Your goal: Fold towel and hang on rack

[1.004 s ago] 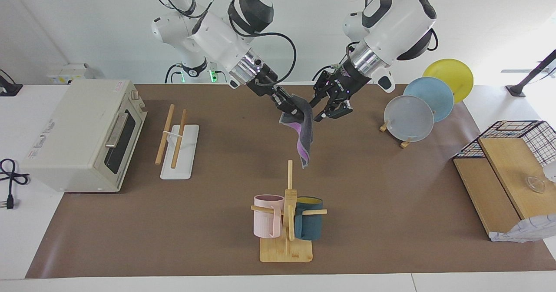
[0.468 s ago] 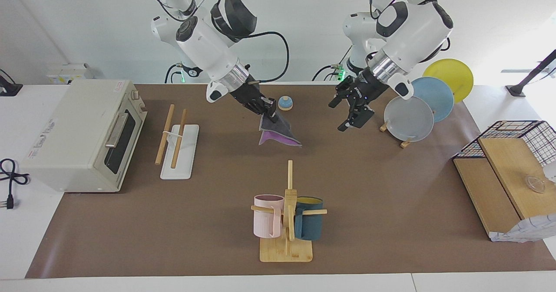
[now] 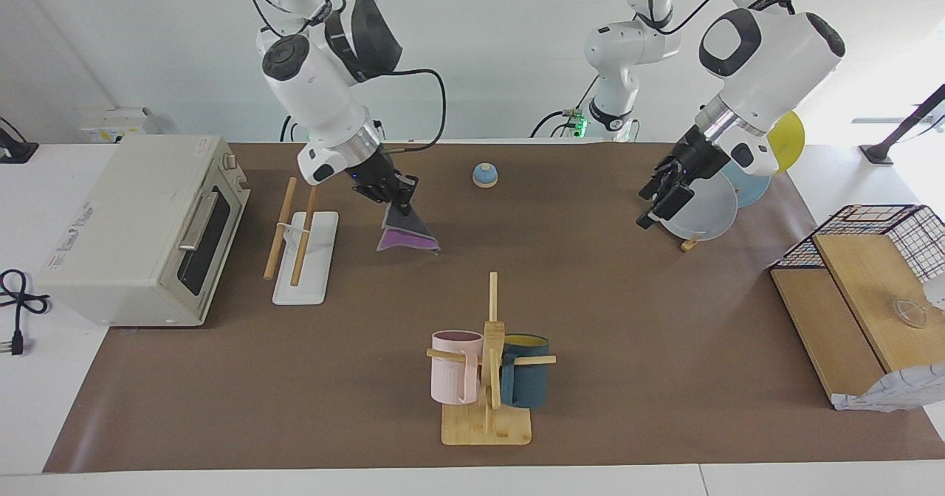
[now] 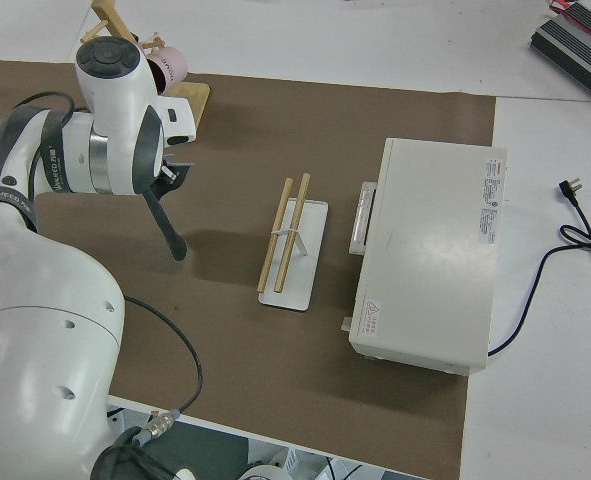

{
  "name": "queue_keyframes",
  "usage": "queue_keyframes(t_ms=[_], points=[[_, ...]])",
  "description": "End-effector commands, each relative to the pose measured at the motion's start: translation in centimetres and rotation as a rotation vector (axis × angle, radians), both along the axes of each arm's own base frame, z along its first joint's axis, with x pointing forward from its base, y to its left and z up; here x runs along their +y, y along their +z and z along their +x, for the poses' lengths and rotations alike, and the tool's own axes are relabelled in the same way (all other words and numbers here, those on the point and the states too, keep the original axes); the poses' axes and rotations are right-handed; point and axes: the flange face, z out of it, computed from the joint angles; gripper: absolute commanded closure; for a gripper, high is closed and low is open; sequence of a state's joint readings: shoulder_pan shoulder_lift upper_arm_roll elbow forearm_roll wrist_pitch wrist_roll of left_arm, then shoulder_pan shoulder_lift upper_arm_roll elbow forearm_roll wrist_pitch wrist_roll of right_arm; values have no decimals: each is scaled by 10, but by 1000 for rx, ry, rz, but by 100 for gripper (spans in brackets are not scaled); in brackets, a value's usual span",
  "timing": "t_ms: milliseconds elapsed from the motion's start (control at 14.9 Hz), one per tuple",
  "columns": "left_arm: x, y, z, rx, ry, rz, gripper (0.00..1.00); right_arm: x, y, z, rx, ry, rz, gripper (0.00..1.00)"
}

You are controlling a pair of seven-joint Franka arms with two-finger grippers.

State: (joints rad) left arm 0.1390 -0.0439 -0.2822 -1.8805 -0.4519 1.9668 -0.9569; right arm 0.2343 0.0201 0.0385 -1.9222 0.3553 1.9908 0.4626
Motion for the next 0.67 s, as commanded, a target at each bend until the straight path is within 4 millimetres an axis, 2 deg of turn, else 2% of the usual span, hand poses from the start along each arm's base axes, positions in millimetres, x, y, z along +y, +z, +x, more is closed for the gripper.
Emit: queue_keyframes(t_ms=[0, 268, 468, 602], points=[[25, 2, -9, -71, -202, 100, 0, -53, -3, -1, 14, 7, -18, 100], [36, 11, -1, -166, -513, 307, 0, -121, -17, -7, 9, 108, -19, 100], [45, 26, 9, -183, -776, 405, 0, -155, -23, -10, -10, 178, -56, 100], [45, 39, 14, -161, -865, 428, 0, -175, -23, -10, -24, 206, -70, 100]])
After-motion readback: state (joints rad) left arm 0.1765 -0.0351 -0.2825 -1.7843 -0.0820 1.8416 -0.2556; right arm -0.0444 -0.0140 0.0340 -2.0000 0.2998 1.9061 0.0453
